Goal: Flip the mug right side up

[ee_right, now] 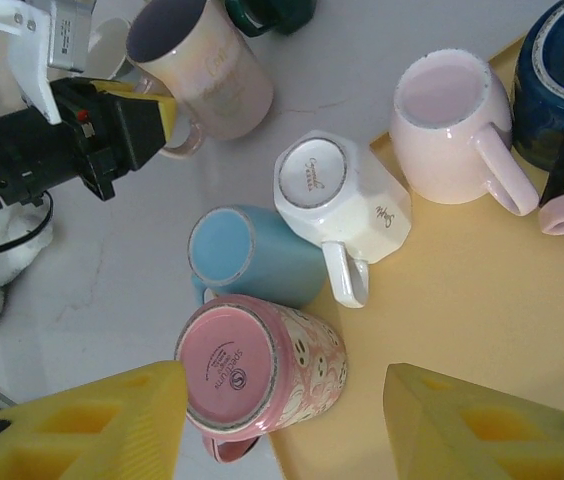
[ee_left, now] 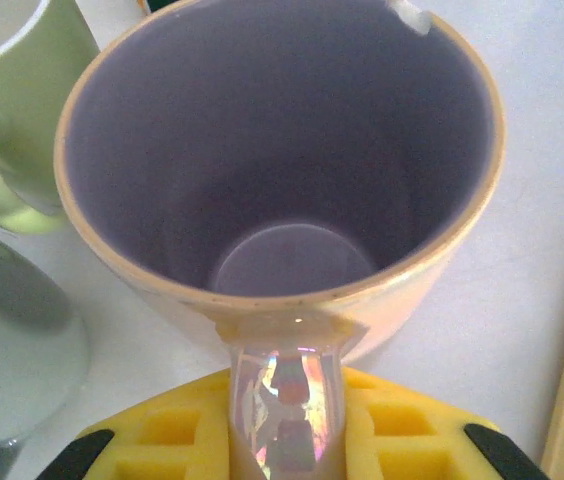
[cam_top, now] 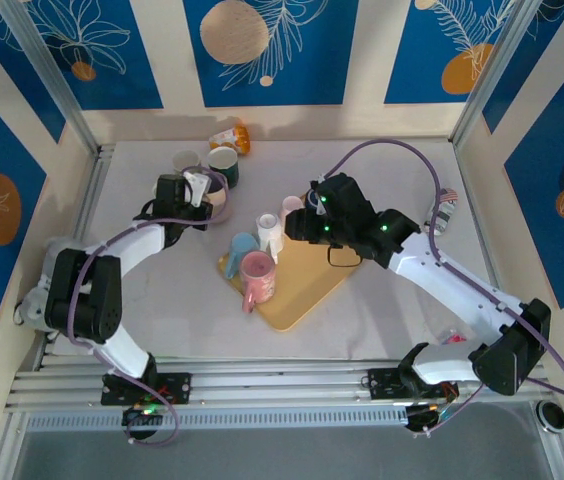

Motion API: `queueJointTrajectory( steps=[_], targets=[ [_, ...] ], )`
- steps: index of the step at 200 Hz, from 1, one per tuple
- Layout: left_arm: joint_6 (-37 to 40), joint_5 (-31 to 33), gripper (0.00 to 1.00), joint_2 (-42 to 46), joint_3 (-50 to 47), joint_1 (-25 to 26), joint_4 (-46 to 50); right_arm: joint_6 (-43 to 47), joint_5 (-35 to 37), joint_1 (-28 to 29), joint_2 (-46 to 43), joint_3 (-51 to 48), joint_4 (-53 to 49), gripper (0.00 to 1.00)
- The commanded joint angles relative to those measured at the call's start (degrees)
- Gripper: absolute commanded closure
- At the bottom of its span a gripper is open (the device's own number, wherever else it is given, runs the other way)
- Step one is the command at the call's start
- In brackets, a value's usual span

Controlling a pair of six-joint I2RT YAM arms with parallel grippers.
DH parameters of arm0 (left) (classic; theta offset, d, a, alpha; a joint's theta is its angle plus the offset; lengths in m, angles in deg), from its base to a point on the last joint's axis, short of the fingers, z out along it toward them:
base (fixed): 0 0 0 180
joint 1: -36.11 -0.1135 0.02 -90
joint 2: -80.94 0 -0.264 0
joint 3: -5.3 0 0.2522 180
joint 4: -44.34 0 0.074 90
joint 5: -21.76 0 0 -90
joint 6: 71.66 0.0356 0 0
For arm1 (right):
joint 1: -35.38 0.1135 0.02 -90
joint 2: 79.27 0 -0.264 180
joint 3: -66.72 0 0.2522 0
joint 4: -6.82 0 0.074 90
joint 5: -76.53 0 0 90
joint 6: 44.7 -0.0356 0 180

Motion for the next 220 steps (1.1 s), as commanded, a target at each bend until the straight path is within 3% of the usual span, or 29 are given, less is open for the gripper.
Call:
queueJointTrajectory(
  steps=[1,76,93,108,120,169,220],
  targets=[
    [2.2,-0.3,1.00,-0.4,0.9,-0.8,-9.0,1.4,-1.4,-0.2,1.1,0.2,-0.3,0.45],
    [3.5,1.1,1.00,-2.7,-1.4,-0.8,-11.2,1.5,-1.6,-0.4,1.3,0.3,-0.3,0.45],
    [3.4,1.5,0.88,-2.8,-2.0,-0.9,-11.8,1.2,-1.2,-0.5,1.4,0.3,-0.4,0.45],
    [3.4,2.3,0.64,-2.2,-2.9,-0.9,-12.6,1.1,-0.7,-0.5,1.2,0.2,-0.7,0.44],
    [3.7,2.5,0.54,-1.4,-3.4,-0.8,-12.5,1.0,-0.3,-0.6,1.1,0.2,-0.9,0.44],
    [4.3,3.6,0.44,7.1,-3.6,-0.9,-4.3,-0.9,1.4,-0.7,0.2,0.8,-3.2,0.43],
    [-2.2,-2.2,0.39,20.8,-0.5,-0.9,15.8,-8.0,2.5,-0.9,0.1,4.4,-13.9,0.43]
  ],
)
